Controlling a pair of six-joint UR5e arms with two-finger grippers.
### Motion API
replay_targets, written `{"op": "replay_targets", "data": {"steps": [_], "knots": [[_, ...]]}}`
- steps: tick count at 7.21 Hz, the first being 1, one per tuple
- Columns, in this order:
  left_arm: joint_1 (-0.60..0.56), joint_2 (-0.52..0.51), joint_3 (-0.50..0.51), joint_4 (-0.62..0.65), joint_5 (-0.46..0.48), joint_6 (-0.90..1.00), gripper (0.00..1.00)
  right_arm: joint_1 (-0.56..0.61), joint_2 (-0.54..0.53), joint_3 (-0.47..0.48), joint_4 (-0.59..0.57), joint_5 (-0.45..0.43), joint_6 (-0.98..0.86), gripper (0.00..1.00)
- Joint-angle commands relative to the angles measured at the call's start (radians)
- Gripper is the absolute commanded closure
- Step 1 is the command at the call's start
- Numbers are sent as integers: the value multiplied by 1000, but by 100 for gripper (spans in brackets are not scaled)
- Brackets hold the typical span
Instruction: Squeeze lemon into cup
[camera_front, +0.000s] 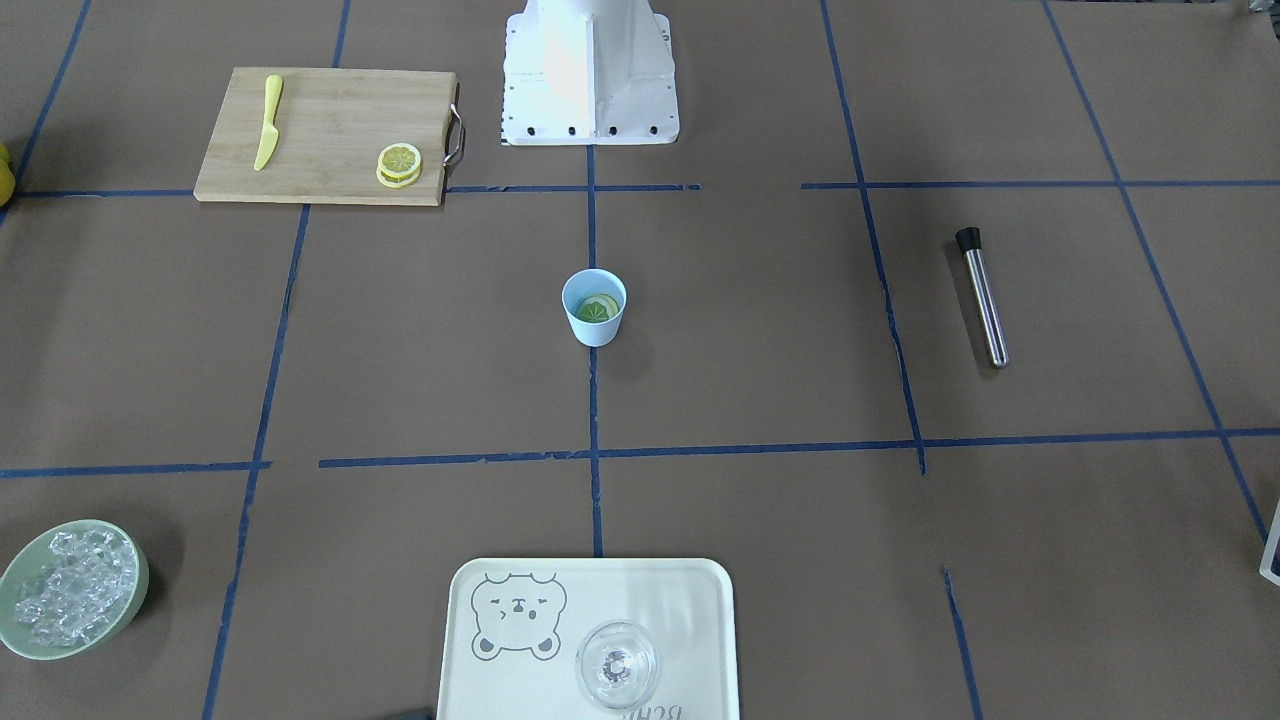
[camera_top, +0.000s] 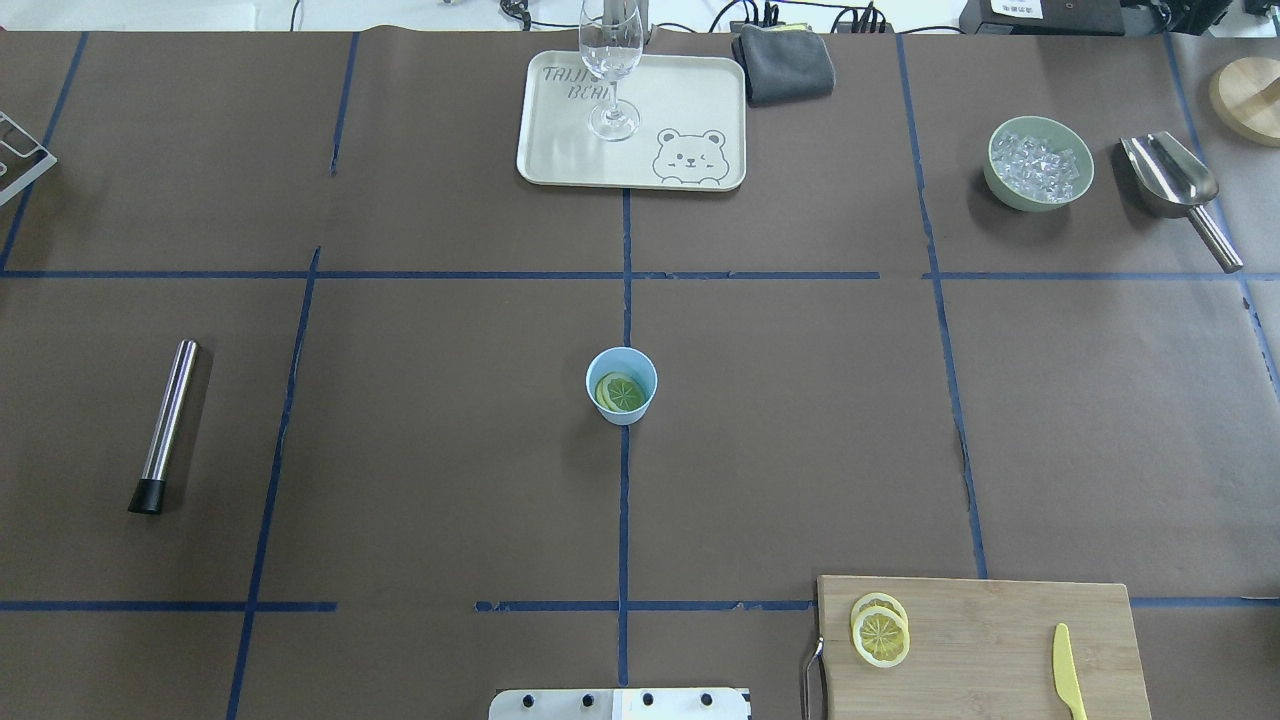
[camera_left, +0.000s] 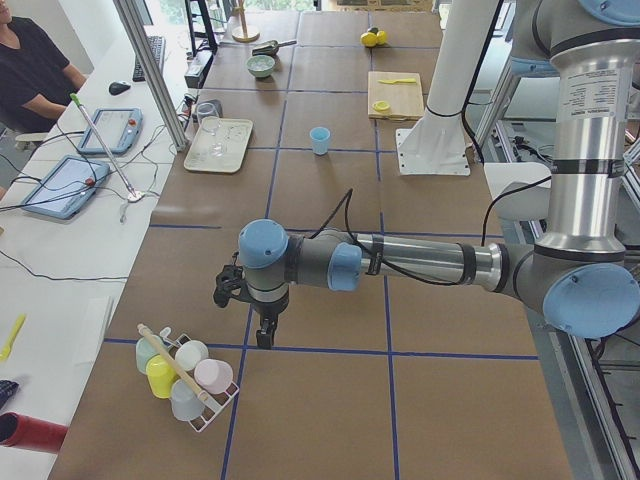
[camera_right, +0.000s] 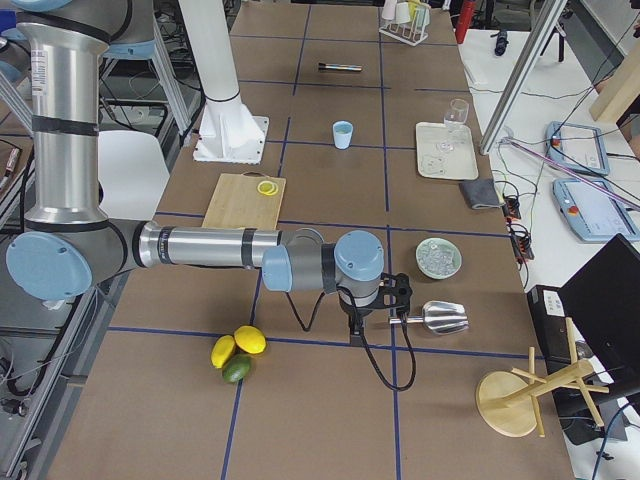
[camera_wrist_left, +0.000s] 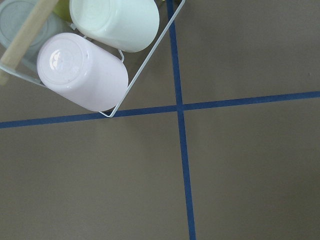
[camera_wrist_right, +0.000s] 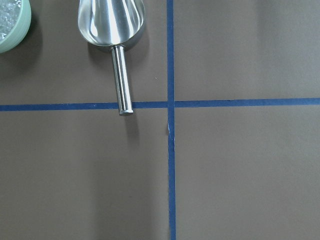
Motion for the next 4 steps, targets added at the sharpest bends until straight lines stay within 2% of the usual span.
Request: {"op": "replay_targets", "data": {"steps": [1, 4], "knots": [[0, -2, -2, 0, 0, -2, 0, 0, 0, 0, 0, -3, -1, 0], [0, -2, -3, 0, 0, -2, 0, -1, 0, -5, 2, -5, -1, 0]]}}
